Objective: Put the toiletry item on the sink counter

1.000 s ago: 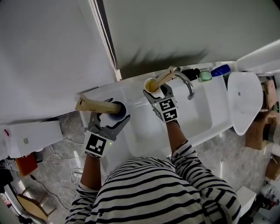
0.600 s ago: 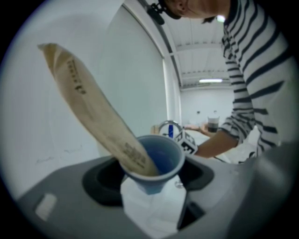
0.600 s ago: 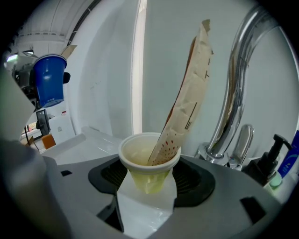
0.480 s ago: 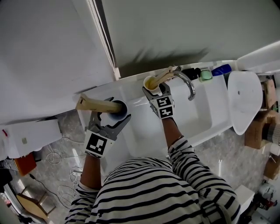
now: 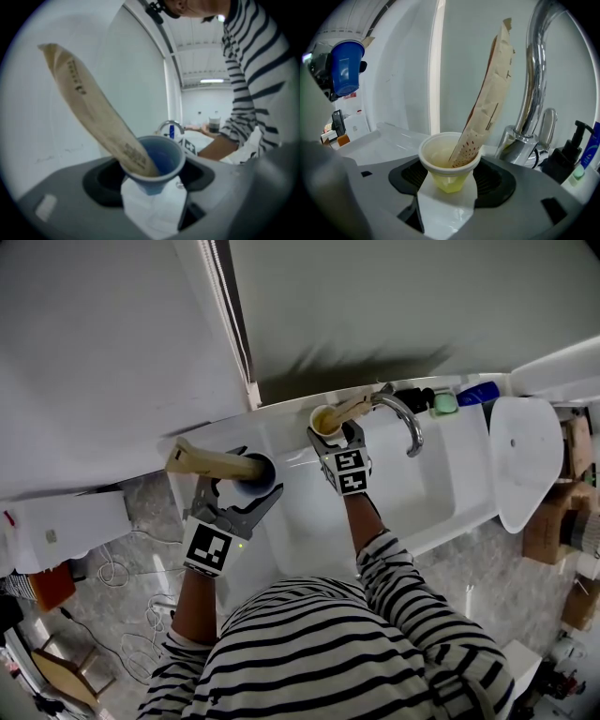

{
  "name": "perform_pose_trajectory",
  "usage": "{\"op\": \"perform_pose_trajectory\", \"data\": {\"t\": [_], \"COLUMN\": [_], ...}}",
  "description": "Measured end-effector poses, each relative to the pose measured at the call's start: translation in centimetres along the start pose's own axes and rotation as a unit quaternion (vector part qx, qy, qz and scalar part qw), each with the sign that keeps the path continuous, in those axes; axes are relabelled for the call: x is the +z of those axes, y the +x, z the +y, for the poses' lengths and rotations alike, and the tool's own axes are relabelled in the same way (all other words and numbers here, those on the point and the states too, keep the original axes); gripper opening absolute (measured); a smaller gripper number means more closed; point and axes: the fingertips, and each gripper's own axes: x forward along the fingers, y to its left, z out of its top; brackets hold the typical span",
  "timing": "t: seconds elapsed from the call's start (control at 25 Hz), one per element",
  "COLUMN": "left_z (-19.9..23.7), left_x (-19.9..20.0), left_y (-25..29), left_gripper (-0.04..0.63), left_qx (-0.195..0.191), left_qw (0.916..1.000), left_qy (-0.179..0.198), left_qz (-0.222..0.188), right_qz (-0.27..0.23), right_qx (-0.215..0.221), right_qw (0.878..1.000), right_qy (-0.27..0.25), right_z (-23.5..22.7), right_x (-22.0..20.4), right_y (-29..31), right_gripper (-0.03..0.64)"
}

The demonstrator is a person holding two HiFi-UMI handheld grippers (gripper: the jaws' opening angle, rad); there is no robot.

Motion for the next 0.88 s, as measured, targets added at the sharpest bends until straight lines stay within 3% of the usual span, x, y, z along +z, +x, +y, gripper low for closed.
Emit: {"op": "perform_pose_trajectory", "data": {"t": [0.88], "left_z": [-0.5], "left_x": [-0.76], "left_y": [0.05], "left_gripper": [0.347], "left_qx": [-0.007], "left_qw": [0.9999], "left_qy": [-0.002], "left_qz": [0.011], "right_qz": [0.018], "right_qx": [0.014], "right_qw": [1.0], "right_qy": [0.001], "right_z": [0.16], "right_x": [-1.01], "right_y": [-0.1], "right_gripper": [0.301]}}
